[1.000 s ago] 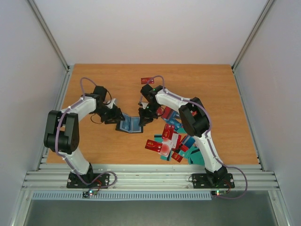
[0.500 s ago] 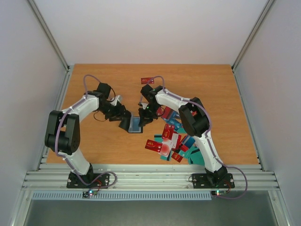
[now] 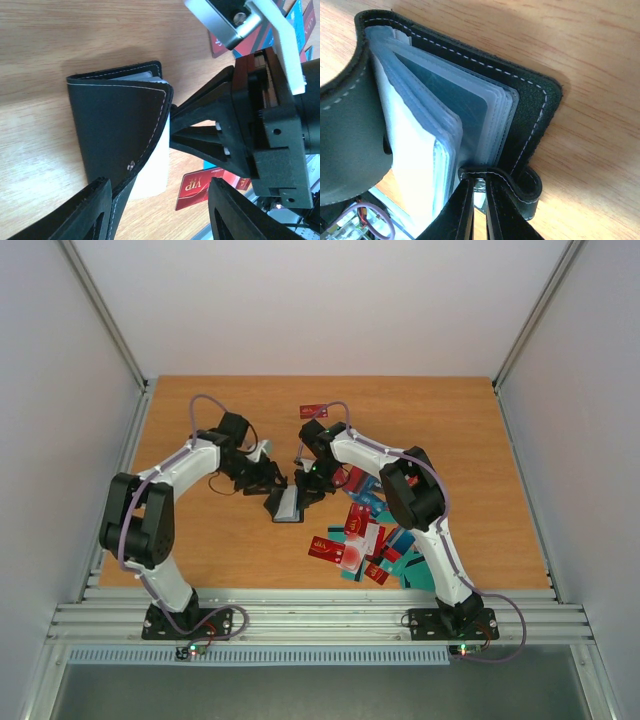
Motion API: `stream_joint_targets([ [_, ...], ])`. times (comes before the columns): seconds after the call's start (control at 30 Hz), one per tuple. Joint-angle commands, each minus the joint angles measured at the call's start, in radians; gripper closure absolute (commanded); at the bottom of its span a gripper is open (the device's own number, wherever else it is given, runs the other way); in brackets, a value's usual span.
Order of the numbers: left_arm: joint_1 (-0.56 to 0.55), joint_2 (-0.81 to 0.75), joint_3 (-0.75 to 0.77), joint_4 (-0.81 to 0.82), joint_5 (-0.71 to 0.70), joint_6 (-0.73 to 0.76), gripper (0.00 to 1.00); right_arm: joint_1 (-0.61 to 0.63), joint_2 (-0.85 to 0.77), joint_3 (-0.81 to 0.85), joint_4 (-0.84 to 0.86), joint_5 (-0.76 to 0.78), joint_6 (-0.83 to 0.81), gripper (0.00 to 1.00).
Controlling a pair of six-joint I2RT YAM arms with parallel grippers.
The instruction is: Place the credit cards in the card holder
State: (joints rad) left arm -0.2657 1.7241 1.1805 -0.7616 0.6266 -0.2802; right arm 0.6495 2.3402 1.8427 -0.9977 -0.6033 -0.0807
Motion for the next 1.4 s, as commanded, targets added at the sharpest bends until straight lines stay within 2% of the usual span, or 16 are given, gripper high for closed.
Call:
stream_joint_targets([
  [0.0,-0.021,0.025,0.032,0.009,0.040,-0.021,0.45,0.019,0.042,-0.033,-0.009,0.039,0.019,0.92],
  [0.23,-0.039,0.005,0.014,0.112,0.190,-0.117,0.45,0.018,0.028,-0.019,-0.016,0.040,0.024,0.92],
  [0.53,-0.039,0.087,-0.053,0.231,0.232,-0.140,0.47,0.003,-0.016,0.025,-0.039,0.040,0.032,0.91],
  [0.63,-0.039,0.069,-0.043,0.228,0.241,-0.150,0.49,-0.003,-0.033,0.029,-0.040,0.041,0.036,0.91],
  [0.73,-0.036,-0.048,0.019,0.120,0.162,-0.136,0.49,-0.006,-0.032,0.028,-0.039,0.042,0.037,0.91],
  [0.83,-0.002,-0.160,0.097,-0.067,-0.111,-0.036,0.41,-0.005,-0.008,0.022,-0.032,0.035,0.041,0.91],
  [0.87,0.029,-0.178,0.094,-0.090,-0.164,-0.024,0.40,-0.006,-0.001,0.016,-0.024,0.031,0.045,0.91],
  [1.03,0.182,-0.113,-0.031,-0.068,-0.147,0.031,0.38,-0.005,0.013,-0.026,0.008,0.020,0.051,0.91],
  [1.23,0.216,-0.013,-0.104,0.131,-0.042,0.062,0.30,-0.006,0.001,-0.090,0.039,0.009,0.056,0.91],
  [1.37,0.222,0.079,-0.077,0.165,-0.004,0.061,0.29,-0.005,-0.006,-0.120,0.051,0.005,0.061,0.91],
])
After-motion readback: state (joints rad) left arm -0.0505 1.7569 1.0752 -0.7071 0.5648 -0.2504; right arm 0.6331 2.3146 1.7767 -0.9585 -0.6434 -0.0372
